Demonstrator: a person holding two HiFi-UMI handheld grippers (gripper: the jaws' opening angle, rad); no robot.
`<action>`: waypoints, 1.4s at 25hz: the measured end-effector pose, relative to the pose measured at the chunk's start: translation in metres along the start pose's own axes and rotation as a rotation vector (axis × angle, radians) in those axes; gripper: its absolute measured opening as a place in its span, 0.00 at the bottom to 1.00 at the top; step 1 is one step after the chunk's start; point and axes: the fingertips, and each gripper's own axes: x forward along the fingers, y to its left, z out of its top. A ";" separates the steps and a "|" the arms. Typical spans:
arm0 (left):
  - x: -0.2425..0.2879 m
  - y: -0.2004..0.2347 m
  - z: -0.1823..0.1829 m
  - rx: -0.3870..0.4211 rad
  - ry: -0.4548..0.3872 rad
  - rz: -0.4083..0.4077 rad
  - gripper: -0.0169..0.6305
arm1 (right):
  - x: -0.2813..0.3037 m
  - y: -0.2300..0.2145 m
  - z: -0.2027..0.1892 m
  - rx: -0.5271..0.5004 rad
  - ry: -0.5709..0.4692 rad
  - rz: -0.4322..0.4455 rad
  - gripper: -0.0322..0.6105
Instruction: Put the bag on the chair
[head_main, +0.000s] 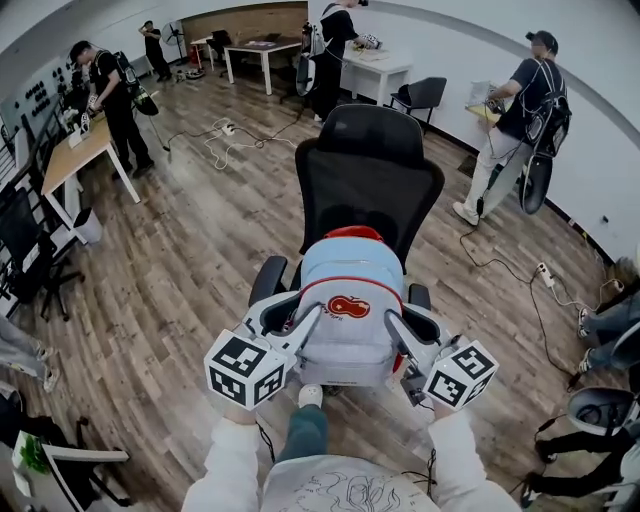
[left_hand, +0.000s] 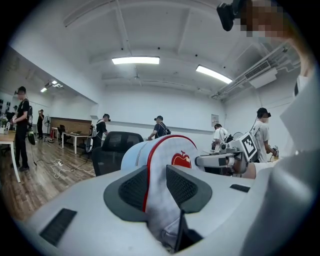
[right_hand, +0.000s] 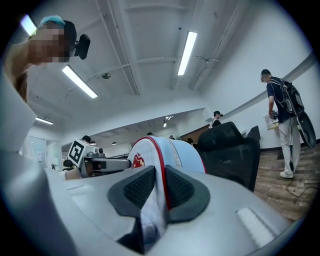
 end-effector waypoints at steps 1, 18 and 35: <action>0.009 0.012 0.003 0.000 0.003 -0.007 0.21 | 0.013 -0.008 0.002 -0.001 0.002 -0.006 0.17; 0.144 0.153 0.003 -0.019 0.086 -0.105 0.20 | 0.149 -0.127 -0.006 0.019 0.066 -0.082 0.17; 0.208 0.191 -0.080 -0.140 0.232 -0.046 0.19 | 0.187 -0.204 -0.086 0.095 0.281 -0.058 0.17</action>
